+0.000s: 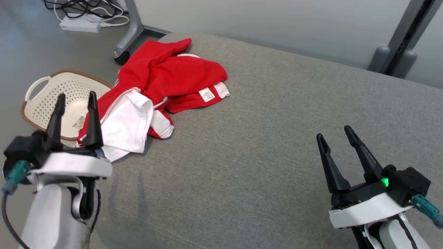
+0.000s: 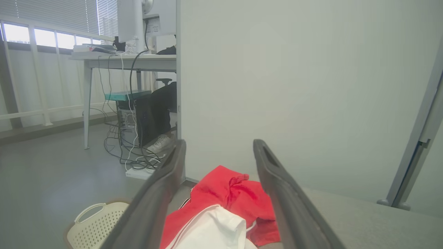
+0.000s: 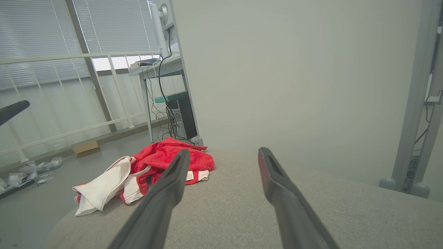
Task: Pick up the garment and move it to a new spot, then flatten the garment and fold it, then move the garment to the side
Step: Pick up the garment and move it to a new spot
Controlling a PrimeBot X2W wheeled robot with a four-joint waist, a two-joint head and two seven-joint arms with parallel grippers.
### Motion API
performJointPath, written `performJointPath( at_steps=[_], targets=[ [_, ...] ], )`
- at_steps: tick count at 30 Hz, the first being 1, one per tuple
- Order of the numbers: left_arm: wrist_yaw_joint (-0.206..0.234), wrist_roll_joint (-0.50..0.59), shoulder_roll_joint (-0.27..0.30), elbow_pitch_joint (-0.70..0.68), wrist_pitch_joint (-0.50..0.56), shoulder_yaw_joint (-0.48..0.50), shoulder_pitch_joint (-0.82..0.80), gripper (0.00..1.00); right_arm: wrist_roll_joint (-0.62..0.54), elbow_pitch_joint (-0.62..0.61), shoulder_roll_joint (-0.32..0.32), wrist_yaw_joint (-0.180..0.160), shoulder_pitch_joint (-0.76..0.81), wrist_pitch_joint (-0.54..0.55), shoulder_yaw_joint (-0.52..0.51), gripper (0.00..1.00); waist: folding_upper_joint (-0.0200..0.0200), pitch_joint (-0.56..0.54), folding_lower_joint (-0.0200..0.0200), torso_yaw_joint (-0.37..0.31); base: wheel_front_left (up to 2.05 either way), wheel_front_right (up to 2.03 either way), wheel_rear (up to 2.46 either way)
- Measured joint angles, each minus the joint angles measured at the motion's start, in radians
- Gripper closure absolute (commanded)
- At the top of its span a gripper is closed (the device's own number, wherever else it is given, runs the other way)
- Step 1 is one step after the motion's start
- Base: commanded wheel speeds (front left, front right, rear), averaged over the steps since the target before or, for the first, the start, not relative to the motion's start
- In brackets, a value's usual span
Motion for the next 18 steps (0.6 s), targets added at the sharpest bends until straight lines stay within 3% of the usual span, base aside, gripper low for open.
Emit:
performJointPath(
  at_steps=[12,18],
  targets=[
    [-0.03,-0.183,0.16,0.322,0.105,0.025,-0.33,0.0,-0.004,-0.009,-0.019,0.0,-0.085,0.0,0.028,0.0,0.0,0.115,0.0,-0.13,0.0,0.0,0.0],
    [-0.032,-0.291,0.273,0.546,0.189,0.0,-0.491,0.0,-0.005,-0.017,-0.031,0.0,-0.139,0.0,0.049,0.0,0.0,0.183,0.0,-0.212,0.0,0.0,0.0]
  ],
)
